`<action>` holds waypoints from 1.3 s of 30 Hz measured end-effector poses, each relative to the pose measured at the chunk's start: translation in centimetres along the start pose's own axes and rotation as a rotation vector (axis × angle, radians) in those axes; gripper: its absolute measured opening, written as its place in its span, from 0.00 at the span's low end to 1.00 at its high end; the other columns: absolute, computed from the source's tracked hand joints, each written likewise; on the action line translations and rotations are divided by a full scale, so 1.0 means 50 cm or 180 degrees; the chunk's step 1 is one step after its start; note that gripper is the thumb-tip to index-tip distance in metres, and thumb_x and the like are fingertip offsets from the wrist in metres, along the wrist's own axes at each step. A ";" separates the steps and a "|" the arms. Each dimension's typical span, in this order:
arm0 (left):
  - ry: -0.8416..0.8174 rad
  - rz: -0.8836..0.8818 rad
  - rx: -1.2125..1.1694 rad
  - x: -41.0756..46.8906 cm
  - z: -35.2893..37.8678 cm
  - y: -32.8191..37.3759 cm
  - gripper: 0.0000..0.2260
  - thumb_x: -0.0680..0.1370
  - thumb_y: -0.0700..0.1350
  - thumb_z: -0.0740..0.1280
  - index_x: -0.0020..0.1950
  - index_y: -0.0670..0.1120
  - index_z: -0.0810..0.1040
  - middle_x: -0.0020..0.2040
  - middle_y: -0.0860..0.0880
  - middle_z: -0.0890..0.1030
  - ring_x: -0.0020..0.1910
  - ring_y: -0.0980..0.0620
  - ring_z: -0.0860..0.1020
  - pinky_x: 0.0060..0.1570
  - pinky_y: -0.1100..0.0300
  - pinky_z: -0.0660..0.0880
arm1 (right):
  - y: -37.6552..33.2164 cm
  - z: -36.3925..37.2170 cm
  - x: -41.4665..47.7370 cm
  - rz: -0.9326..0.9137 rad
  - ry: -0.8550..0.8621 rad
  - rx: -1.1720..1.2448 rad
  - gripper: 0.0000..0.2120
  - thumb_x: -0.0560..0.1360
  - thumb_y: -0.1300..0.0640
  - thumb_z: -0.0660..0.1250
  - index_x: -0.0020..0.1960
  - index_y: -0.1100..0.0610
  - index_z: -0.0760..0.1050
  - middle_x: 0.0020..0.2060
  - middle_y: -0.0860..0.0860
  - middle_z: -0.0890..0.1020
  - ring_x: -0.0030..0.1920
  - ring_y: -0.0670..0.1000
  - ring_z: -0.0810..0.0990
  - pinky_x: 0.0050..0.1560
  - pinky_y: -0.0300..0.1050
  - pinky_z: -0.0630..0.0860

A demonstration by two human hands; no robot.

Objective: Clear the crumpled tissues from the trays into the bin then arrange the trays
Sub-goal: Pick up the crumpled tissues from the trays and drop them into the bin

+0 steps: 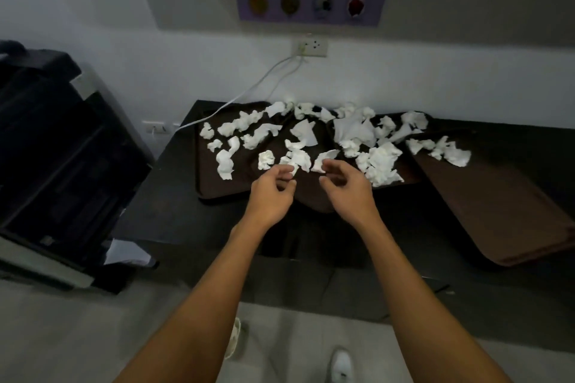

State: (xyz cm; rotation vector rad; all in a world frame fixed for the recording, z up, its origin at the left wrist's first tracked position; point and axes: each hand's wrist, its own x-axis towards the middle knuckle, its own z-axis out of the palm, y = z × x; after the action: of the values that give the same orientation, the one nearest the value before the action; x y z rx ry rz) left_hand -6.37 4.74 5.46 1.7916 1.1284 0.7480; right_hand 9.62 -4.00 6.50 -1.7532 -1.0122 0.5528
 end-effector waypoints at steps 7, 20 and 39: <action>-0.0419 0.0272 -0.0108 0.106 0.226 0.124 0.13 0.80 0.44 0.69 0.64 0.51 0.80 0.53 0.56 0.82 0.49 0.62 0.80 0.50 0.71 0.76 | 0.089 -0.215 0.095 0.0209 0.0512 -0.0079 0.16 0.76 0.56 0.72 0.63 0.47 0.80 0.54 0.40 0.84 0.55 0.39 0.81 0.60 0.46 0.80; -0.0894 0.0285 -0.0101 0.224 0.550 0.236 0.12 0.80 0.43 0.68 0.64 0.50 0.79 0.54 0.55 0.82 0.52 0.60 0.80 0.41 0.77 0.73 | 0.300 -0.482 0.238 0.0633 0.0922 -0.0441 0.17 0.77 0.57 0.71 0.65 0.49 0.79 0.58 0.43 0.82 0.57 0.43 0.80 0.59 0.37 0.76; -0.1001 0.0152 -0.0054 0.299 0.664 0.222 0.13 0.80 0.42 0.68 0.64 0.50 0.79 0.54 0.56 0.82 0.51 0.59 0.80 0.49 0.73 0.74 | 0.513 -0.541 0.384 0.0763 0.0858 -0.1578 0.12 0.74 0.58 0.76 0.55 0.55 0.79 0.53 0.53 0.81 0.55 0.56 0.79 0.55 0.55 0.81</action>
State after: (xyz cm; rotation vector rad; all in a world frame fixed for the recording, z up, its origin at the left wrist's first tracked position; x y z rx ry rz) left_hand 31.48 4.33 1.25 1.8499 0.8711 0.4793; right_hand 50.02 -6.32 -4.49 -2.3361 -0.7936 0.2054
